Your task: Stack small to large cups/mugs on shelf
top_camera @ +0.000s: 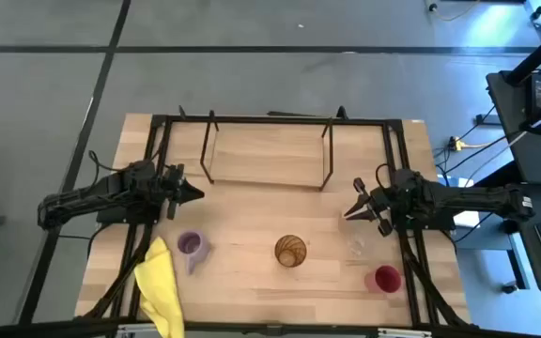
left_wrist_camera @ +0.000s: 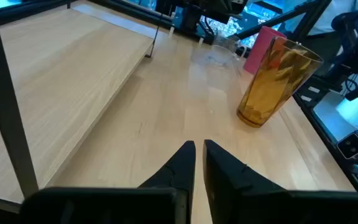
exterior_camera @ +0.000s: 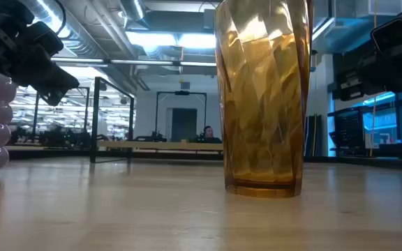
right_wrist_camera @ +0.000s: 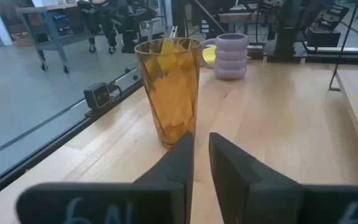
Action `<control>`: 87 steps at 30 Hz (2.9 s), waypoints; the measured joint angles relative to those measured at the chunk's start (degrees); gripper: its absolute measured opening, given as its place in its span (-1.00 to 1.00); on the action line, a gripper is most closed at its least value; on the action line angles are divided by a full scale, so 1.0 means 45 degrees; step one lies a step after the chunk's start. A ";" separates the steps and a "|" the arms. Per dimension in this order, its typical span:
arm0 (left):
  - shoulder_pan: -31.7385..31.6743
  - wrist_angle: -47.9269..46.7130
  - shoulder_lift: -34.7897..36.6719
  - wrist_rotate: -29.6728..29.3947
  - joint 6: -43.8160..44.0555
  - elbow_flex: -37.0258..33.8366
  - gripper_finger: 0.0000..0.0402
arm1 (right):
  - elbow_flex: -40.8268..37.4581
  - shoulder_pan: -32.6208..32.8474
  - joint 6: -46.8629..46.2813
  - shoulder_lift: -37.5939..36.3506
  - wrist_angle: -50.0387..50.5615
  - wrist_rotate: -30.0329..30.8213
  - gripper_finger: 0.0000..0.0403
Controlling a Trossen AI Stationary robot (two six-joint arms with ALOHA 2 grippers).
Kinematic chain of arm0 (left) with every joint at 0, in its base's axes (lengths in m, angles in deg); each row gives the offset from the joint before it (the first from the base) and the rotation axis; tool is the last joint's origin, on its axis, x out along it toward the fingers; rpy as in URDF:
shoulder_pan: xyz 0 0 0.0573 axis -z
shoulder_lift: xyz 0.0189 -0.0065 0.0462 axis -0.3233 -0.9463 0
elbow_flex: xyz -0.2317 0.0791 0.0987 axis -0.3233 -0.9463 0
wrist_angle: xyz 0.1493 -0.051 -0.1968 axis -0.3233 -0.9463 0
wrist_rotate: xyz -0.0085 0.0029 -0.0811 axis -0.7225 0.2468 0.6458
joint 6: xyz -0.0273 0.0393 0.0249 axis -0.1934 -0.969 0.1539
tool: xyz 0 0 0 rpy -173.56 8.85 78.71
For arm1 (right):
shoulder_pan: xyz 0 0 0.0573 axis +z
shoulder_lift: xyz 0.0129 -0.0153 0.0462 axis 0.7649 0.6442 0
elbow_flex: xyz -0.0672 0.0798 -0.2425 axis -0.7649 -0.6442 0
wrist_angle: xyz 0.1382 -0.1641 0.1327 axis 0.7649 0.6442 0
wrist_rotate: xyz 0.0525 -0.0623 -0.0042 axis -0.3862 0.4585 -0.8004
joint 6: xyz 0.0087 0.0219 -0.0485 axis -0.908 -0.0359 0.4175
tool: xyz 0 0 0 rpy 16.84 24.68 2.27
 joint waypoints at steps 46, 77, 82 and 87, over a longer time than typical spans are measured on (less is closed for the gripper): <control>0.0000 -0.0002 0.0002 0.0000 0.0005 0.0000 -0.86 | 0.0000 0.0002 0.0000 0.0000 0.0000 0.0000 -0.74; 0.0003 -0.0001 0.0001 -0.0002 0.0000 0.0000 -0.86 | 0.0010 -0.0007 0.2001 -0.0005 -0.0288 0.3227 -0.74; 0.0000 -0.0003 0.0001 -0.0001 0.0000 0.0000 -0.86 | 0.0010 -0.0005 0.2684 -0.0005 -0.0287 0.3454 -0.74; 0.0002 0.0001 0.0005 -0.0002 0.0002 0.0000 -0.86 | 0.0010 -0.0002 0.2630 -0.0002 -0.1449 0.3920 -0.74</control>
